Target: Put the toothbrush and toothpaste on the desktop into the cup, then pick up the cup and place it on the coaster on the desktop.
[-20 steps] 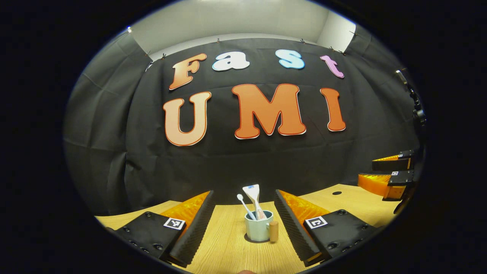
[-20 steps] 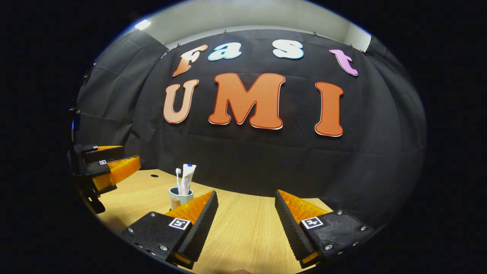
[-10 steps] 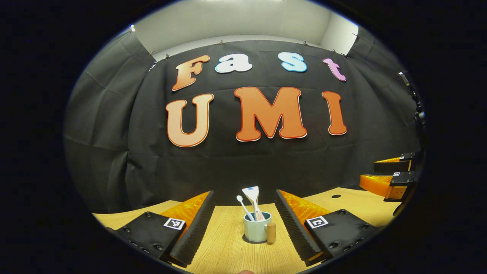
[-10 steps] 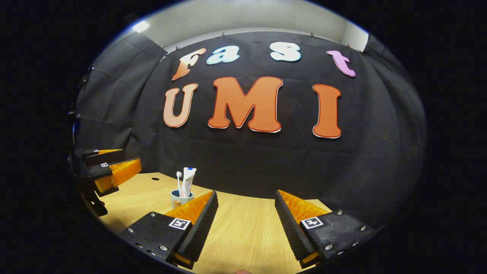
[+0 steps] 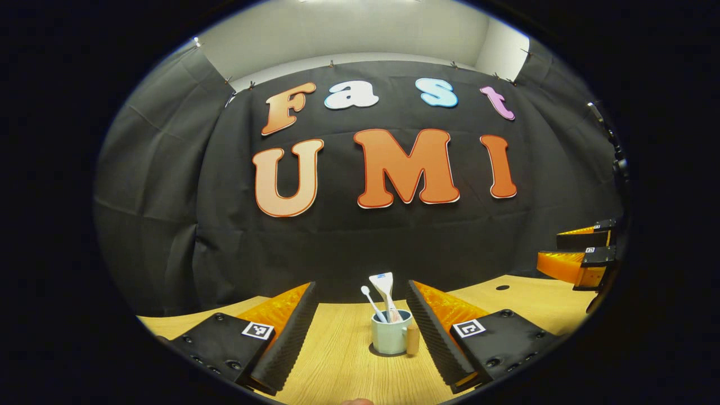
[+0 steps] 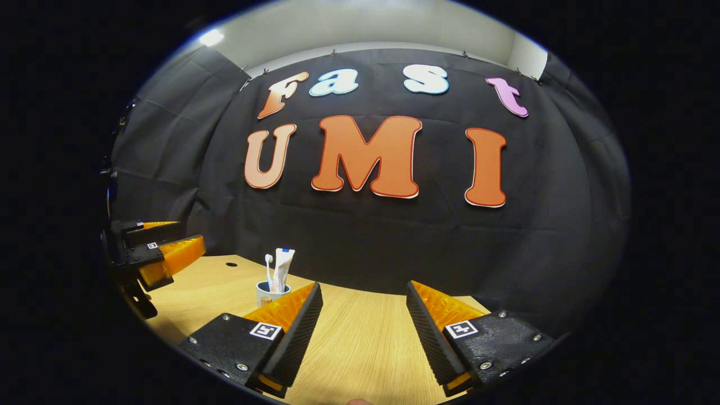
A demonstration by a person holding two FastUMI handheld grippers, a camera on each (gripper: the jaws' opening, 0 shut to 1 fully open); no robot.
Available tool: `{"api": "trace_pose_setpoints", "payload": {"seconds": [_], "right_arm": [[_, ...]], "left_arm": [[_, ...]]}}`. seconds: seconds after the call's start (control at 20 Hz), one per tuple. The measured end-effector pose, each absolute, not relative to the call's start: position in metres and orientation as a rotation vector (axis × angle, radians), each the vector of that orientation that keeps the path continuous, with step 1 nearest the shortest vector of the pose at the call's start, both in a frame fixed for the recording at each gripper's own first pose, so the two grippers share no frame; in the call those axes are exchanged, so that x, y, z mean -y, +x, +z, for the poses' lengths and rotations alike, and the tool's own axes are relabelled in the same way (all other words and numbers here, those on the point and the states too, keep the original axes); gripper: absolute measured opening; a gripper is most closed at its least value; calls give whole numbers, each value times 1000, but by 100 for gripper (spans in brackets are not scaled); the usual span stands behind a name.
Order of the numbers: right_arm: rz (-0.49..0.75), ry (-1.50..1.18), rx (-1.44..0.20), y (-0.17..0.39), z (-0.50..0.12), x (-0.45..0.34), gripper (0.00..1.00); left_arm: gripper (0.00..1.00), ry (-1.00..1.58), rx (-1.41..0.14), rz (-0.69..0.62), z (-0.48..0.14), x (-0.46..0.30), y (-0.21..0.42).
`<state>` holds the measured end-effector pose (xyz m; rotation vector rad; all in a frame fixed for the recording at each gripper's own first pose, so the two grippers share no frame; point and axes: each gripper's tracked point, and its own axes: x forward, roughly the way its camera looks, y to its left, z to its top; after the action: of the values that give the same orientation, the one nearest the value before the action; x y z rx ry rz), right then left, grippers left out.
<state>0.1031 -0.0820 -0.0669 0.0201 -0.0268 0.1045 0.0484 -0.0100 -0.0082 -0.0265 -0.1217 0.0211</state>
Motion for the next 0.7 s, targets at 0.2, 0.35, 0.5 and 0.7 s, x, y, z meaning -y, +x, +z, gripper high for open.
{"api": "trace_pose_setpoints", "payload": {"seconds": [0.2, 0.35, 0.5, 0.7], "right_arm": [[94, 21, 28, 106, -67, 78, 90], [90, 20, 32, 109, -67, 74, 90], [90, 19, 34, 111, -66, 72, 90], [84, 12, 40, 117, -63, 73, 90]], "left_arm": [[100, -38, 127, 25, -7, 1, 48], [100, -41, 125, 26, -7, -4, 50], [100, -41, 123, 26, -8, -8, 55], [100, -35, 128, 13, -5, -6, 60]]}}
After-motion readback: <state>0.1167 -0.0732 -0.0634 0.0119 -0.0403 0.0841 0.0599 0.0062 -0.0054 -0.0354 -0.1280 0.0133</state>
